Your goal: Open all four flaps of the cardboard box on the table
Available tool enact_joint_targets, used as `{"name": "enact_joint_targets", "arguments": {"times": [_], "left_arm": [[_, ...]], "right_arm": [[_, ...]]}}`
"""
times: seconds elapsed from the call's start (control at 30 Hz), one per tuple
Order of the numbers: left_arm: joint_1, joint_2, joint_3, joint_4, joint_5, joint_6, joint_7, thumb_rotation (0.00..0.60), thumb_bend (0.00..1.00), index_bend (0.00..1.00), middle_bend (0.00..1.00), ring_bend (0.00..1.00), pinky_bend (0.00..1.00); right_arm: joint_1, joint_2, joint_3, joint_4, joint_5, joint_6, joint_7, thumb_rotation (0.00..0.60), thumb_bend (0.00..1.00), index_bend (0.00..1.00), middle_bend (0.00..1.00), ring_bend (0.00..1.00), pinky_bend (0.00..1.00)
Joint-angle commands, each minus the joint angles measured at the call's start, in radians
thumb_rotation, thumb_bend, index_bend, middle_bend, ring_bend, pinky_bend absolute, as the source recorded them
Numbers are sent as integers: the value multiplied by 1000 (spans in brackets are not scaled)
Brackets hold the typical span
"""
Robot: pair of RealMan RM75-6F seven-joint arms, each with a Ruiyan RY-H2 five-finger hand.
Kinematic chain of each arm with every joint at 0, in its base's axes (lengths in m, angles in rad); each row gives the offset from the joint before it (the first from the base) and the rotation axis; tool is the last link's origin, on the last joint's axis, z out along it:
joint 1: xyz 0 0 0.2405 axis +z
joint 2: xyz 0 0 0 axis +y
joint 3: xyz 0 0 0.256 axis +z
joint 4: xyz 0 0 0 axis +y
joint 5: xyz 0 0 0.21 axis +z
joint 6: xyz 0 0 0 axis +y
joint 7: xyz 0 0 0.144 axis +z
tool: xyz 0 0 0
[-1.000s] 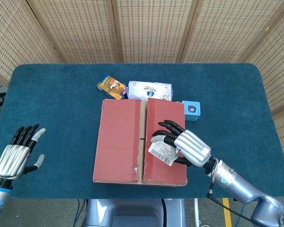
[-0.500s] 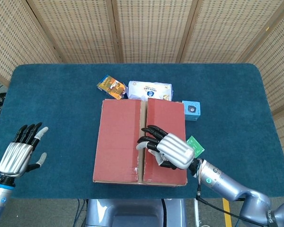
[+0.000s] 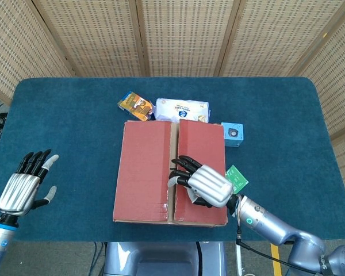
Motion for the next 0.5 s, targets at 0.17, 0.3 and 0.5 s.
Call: {"name": "enact_joint_targets", "arguments": {"times": [0.17, 0.3, 0.5], "left_arm": [[-3, -2, 1, -5, -7, -4, 4, 512, 442, 67, 0, 0, 0], [-5, 0, 3, -7, -10, -7, -2, 514, 443, 67, 0, 0, 0], [-7, 0, 6, 1, -12, -11, -16, 514, 442, 68, 0, 0, 0]], "right_arm": [[9, -9, -8, -1, 10, 0, -24, 600, 1000, 316, 283, 0, 18], [17, -15, -12, 4, 19, -7, -35, 600, 1000, 316, 283, 0, 18], [27, -26, -15, 9, 31, -9, -50, 600, 1000, 323, 283, 0, 18]]}}
